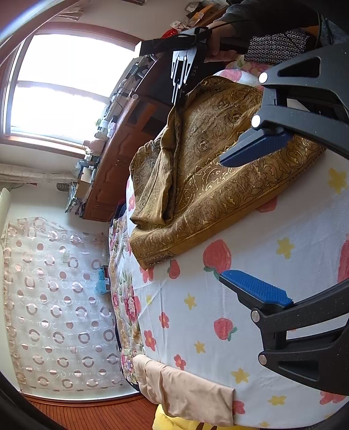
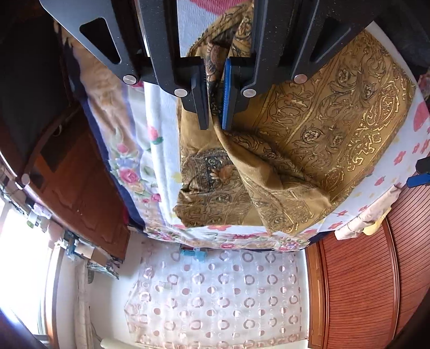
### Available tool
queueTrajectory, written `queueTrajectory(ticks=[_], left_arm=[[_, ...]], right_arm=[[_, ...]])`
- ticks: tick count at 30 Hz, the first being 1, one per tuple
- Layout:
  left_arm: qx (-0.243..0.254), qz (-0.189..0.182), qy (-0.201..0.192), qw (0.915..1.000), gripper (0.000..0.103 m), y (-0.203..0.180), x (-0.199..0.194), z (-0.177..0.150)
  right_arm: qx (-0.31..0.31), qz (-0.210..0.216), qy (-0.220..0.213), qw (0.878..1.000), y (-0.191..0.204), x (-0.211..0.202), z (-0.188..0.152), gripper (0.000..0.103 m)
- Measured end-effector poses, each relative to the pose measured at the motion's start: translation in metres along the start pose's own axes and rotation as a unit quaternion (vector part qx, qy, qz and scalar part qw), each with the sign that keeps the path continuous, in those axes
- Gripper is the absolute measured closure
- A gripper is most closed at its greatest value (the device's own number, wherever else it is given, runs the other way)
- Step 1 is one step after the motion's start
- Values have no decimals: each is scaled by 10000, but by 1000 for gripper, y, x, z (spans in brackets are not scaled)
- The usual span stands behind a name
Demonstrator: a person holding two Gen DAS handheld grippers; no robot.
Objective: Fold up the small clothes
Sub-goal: 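Lift the held shirt edge with the right gripper and fold it over the stack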
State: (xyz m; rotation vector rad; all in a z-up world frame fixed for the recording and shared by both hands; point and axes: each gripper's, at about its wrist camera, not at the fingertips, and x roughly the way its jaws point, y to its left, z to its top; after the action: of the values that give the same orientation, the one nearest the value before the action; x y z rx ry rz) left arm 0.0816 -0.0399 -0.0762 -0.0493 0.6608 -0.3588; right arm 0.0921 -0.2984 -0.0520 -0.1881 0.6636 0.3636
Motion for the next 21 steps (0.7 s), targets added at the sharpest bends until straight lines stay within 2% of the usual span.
queueTrajectory(ticks=[1, 5, 7, 13, 21], left_arm=[[2, -3, 8, 10000, 23, -1, 1, 0], [5, -2, 18, 10000, 23, -2, 2, -1], [8, 3, 33, 10000, 23, -2, 4, -2], [-23, 18, 108, 9999, 23, 0, 8, -6], [-45, 34, 128, 9999, 23, 1, 9, -8]], right_arm=[[1, 5, -42, 10000, 0, -4, 1, 90], [17, 135, -298, 9995, 5, -25, 6, 67], [-22, 262, -363, 9990, 9, -30, 10, 62], [-325, 474, -378, 9976, 32, -25, 25, 58], [-647, 959, -115, 9932, 54, 14, 55, 57]])
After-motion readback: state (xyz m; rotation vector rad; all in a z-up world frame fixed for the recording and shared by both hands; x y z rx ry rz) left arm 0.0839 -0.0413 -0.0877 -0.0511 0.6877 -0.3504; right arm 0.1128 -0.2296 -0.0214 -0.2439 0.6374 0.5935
